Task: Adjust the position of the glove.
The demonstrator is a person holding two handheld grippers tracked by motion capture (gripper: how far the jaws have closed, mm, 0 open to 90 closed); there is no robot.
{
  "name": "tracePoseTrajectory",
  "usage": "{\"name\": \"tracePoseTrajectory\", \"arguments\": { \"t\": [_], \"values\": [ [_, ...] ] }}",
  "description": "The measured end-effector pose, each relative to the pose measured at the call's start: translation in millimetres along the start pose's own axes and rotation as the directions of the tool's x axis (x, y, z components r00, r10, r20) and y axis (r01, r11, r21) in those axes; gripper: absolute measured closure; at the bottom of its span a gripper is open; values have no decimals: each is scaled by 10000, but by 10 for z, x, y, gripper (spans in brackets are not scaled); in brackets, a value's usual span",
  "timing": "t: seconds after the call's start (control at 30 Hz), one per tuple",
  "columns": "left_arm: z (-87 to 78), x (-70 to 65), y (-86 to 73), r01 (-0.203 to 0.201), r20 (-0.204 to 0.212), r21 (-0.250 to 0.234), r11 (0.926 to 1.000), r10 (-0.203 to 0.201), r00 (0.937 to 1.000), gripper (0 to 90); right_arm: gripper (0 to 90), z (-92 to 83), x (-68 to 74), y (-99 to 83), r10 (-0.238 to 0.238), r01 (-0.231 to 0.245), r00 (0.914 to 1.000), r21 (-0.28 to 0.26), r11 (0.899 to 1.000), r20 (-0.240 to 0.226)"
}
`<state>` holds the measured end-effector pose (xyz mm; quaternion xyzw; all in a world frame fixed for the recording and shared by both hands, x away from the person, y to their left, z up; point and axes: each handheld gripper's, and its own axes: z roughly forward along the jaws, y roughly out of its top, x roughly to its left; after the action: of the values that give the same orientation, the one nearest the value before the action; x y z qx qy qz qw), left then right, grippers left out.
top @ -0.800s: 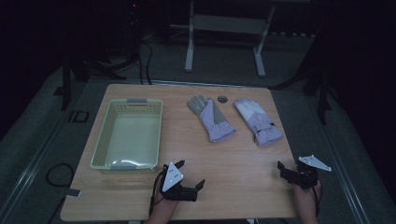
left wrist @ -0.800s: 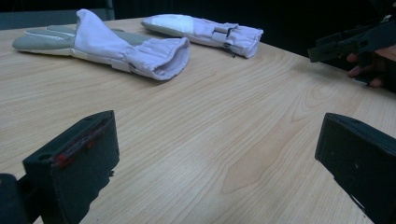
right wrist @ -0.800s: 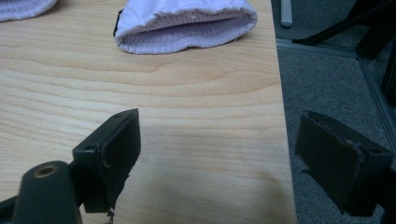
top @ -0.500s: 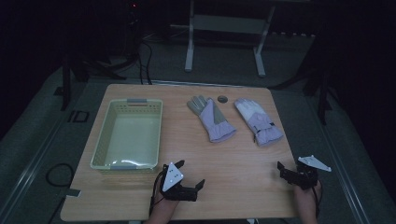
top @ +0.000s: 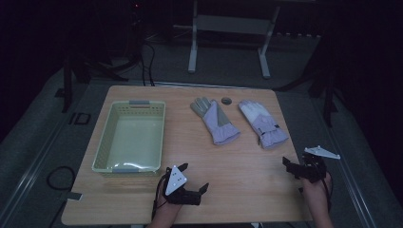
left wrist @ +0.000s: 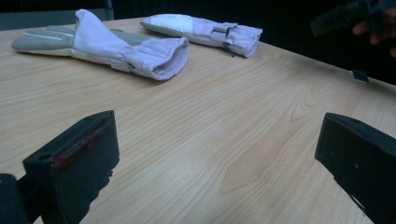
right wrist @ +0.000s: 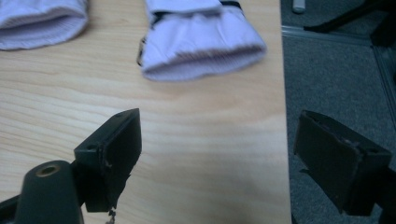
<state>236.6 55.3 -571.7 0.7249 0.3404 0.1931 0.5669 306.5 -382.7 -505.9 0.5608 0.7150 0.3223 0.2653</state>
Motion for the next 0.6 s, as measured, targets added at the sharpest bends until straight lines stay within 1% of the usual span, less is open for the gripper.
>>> {"name": "tracePoseTrajectory", "arguments": {
  "t": [0.17, 0.27, 0.3, 0.33, 0.37, 0.4, 0.47, 0.53, 0.57, 0.6],
  "values": [
    [-1, 1, 0, 2, 6, -5, 10000, -2, 10000, 0, 147, -14, 120, 224, -261, 259, 9989, -75, 9996, -383],
    [-1, 0, 0, -13, 6, -5, 10000, 13, 10000, 0, 121, -18, 199, 345, -150, 136, 9965, -173, 9998, -821],
    [-2, 0, 0, -18, 7, 3, 10000, 18, 10000, 0, 126, -20, 230, 388, -39, 19, 9977, -298, 9996, -678],
    [-3, 0, 0, -20, 12, 6, 10000, 20, 10000, 0, 126, -26, 255, 430, -21, -10, 9976, -447, 9990, -692],
    [-2, -1, -1, -11, 16, -10, 10000, 11, 10000, 0, 125, -30, 277, 472, -75, 29, 9959, -508, 9987, -898],
    [-2, 0, 0, -4, 22, -13, 10000, 4, 10000, 0, 125, -27, 302, 519, -76, 27, 9955, -520, 9986, -942],
    [-2, 2, 0, 7, 33, -10, 10000, -7, 10000, 0, 125, -26, 358, 611, -236, 179, 9946, -572, 9982, -1015],
    [-1, 3, 0, 30, 60, -1, 10000, -30, 10000, 0, 116, -18, 406, 708, -353, 288, 9914, -530, 9982, -1263],
    [-1, 2, 0, 30, 62, -3, 10000, -30, 10000, 0, 114, -18, 433, 754, -411, 339, 9906, -564, 9978, -1308],
    [-1, 2, 0, 28, 66, -4, 10000, -28, 10000, 0, 114, -22, 463, 800, -549, 474, 9913, -640, 9968, -1198]
  ]
}}
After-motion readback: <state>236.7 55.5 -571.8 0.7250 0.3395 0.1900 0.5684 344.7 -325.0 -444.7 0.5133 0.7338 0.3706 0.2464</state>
